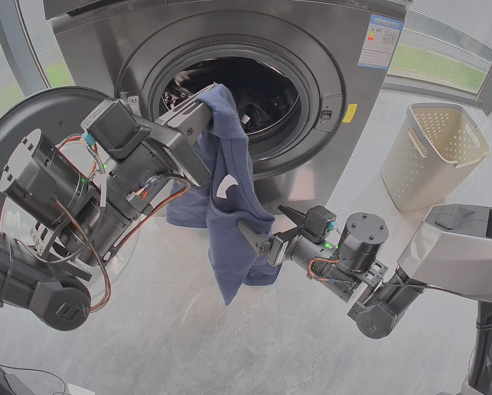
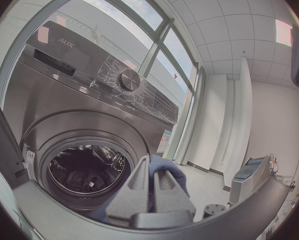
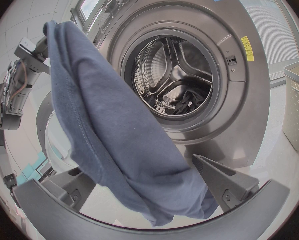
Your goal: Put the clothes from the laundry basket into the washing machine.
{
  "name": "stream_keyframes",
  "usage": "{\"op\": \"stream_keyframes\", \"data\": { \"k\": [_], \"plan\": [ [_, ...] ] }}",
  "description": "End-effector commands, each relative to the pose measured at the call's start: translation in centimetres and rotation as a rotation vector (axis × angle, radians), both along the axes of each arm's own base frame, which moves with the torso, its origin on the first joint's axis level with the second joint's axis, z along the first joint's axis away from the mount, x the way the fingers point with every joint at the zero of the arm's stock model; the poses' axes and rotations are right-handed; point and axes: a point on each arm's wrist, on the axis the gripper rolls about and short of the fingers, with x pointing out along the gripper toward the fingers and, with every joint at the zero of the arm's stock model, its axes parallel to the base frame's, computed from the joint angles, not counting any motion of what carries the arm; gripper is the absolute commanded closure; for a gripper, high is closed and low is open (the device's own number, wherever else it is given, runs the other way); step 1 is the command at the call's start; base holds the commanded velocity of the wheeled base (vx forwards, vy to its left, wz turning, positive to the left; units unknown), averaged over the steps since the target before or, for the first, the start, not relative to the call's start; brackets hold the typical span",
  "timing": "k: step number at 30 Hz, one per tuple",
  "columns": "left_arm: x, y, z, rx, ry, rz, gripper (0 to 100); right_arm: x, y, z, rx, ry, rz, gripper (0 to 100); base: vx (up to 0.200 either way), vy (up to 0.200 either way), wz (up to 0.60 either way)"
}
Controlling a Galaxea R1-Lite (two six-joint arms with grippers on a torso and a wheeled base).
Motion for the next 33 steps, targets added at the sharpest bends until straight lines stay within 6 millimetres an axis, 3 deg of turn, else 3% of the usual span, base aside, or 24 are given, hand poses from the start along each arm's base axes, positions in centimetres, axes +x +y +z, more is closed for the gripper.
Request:
{"op": "stream_keyframes", "data": {
  "k": [1, 17, 25, 26, 32, 33],
  "plan": [
    [-0.9, -0.3, 0.2, -0.004, -0.005, -0.026, 100, 2.7, 0.4, -1.3, 0.007, -0.025, -0.027, 0, 0.0, 0.0, 0.0],
    [-1.6, -1.1, -0.1, 0.008, 0.003, -0.072, 100, 5.7, 3.7, -4.1, 0.003, -0.104, 0.079, 0, 0.0, 0.0, 0.0],
    [-1.5, -0.9, -0.2, 0.007, 0.006, -0.062, 100, 7.6, 3.9, -3.6, 0.04, -0.16, 0.046, 0, 0.0, 0.0, 0.0],
    [-1.4, -0.9, -0.2, 0.009, 0.008, -0.061, 100, 7.7, 3.8, -3.6, 0.041, -0.163, 0.042, 100, 0.0, 0.0, 0.0],
    [-0.3, 0.3, -0.9, 0.021, 0.029, 0.002, 100, 7.6, 2.8, -2.5, 0.048, -0.171, 0.023, 100, 0.0, 0.0, 0.0],
    [-0.1, 0.6, -0.9, 0.022, 0.031, 0.013, 100, 7.5, 2.0, -1.5, 0.05, -0.173, 0.006, 100, 0.0, 0.0, 0.0]
  ]
}}
